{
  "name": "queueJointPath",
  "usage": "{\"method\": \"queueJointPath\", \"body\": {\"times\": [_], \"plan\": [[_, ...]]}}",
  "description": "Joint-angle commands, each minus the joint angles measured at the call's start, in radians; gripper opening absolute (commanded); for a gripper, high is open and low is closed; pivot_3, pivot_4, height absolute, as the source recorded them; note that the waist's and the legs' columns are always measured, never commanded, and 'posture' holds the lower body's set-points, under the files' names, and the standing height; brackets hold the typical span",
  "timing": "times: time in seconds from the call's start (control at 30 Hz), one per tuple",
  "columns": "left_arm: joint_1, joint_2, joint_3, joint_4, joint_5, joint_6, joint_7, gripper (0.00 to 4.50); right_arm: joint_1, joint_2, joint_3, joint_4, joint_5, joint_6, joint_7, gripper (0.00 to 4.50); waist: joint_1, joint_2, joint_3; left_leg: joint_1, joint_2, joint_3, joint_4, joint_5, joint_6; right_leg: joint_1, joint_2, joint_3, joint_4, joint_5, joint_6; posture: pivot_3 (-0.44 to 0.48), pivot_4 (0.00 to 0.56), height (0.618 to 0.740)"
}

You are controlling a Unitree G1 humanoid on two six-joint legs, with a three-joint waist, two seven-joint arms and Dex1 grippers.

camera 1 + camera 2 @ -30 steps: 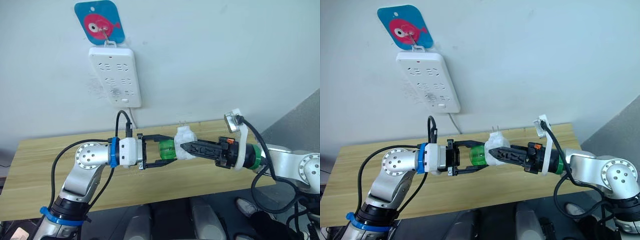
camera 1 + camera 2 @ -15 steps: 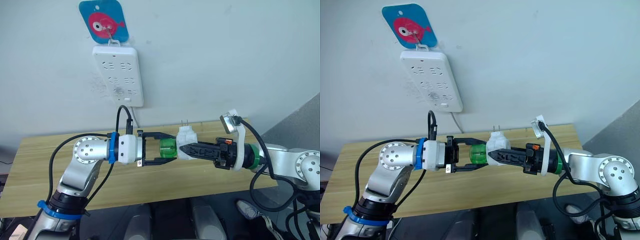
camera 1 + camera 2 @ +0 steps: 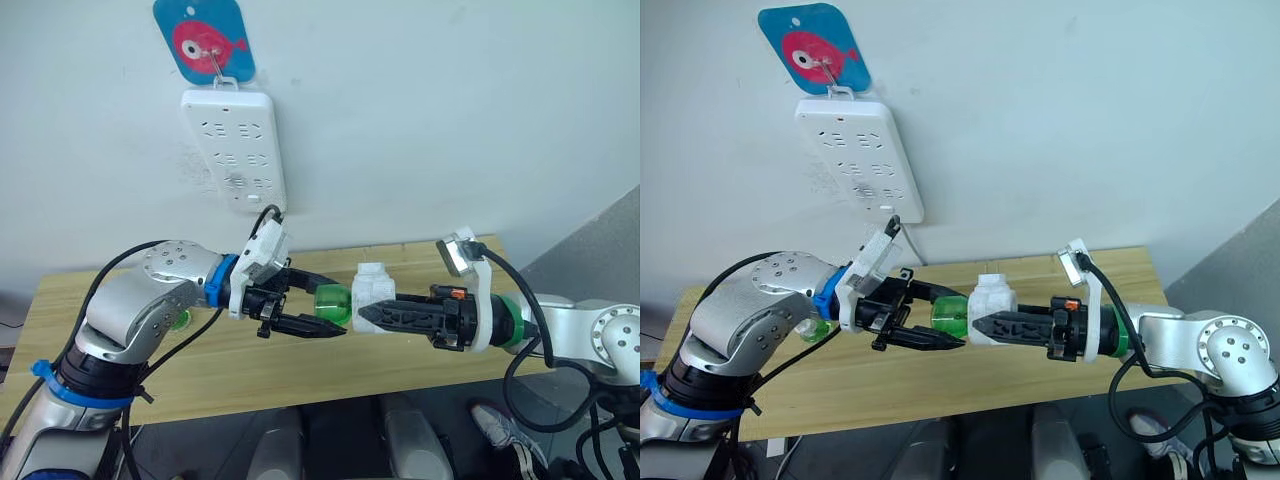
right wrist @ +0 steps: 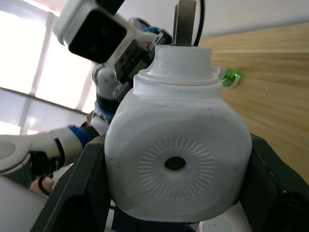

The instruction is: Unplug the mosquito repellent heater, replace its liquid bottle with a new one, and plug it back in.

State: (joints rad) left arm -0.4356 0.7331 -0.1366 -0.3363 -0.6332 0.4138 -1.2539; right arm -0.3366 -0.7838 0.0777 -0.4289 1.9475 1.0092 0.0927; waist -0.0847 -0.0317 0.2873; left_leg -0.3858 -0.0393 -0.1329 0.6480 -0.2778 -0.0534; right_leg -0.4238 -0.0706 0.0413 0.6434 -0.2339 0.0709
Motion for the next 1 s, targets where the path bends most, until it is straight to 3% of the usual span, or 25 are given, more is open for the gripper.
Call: {"method": "queueJointPath", "body": {"times": [0.03,0.07,0.23,0.47,0.6,0.97,1.0], "plan": [[0.064,-0.045,0.045,0.024,0.144,-0.308,-0.003,3.80,0.002,0.016,-0.024,-0.021,0.025,-0.031,-0.017,3.03,0.000,0.000,0.000,0.000,0.000,0.000,0.000,0.000,0.000,0.000,0.000,0.000,0.000,0.000,0.000,-0.111,0.300,0.740],[0.099,-0.066,0.054,0.040,0.196,-0.435,-0.004,4.06,0.000,0.022,-0.027,-0.018,0.025,-0.035,-0.025,3.03,0.000,0.000,0.000,0.000,0.000,0.000,0.000,0.000,0.000,0.000,0.000,0.000,0.000,0.000,0.000,-0.113,0.300,0.740],[0.205,-0.149,0.122,0.076,0.263,-0.727,0.049,4.08,-0.003,0.026,-0.035,-0.015,0.025,-0.039,-0.041,3.03,0.007,0.000,0.000,-0.001,0.003,0.000,0.000,0.000,0.000,0.000,-0.002,0.001,0.000,0.000,0.000,-0.118,0.302,0.740],[0.230,-0.153,0.121,0.081,0.247,-0.830,0.047,4.08,-0.012,0.027,-0.039,-0.007,0.025,-0.031,-0.043,3.03,0.007,0.000,0.000,-0.001,0.001,0.000,0.001,0.000,0.000,0.000,-0.002,0.000,0.000,0.000,0.000,-0.111,0.302,0.740],[0.215,-0.144,0.098,0.101,0.251,-0.827,0.039,3.22,-0.019,0.030,-0.036,-0.005,0.025,-0.028,-0.040,3.03,0.004,0.000,0.000,-0.001,0.000,0.000,0.001,0.000,0.000,0.000,-0.001,0.000,0.000,0.000,0.000,-0.112,0.301,0.740],[0.173,-0.151,0.070,0.120,0.266,-0.833,0.074,0.03,-0.024,0.043,-0.038,-0.012,0.025,-0.026,-0.038,3.03,0.003,0.000,0.000,-0.001,0.000,0.000,0.001,0.000,0.000,0.000,-0.001,0.000,0.000,0.000,0.000,-0.114,0.297,0.740],[0.177,-0.140,0.075,0.122,0.252,-0.831,0.060,0.00,-0.023,0.043,-0.039,-0.012,0.025,-0.026,-0.038,3.03,0.003,0.000,0.000,-0.001,0.000,0.000,0.001,0.000,0.000,0.000,-0.001,0.000,0.000,0.000,0.000,-0.113,0.297,0.740]]}}
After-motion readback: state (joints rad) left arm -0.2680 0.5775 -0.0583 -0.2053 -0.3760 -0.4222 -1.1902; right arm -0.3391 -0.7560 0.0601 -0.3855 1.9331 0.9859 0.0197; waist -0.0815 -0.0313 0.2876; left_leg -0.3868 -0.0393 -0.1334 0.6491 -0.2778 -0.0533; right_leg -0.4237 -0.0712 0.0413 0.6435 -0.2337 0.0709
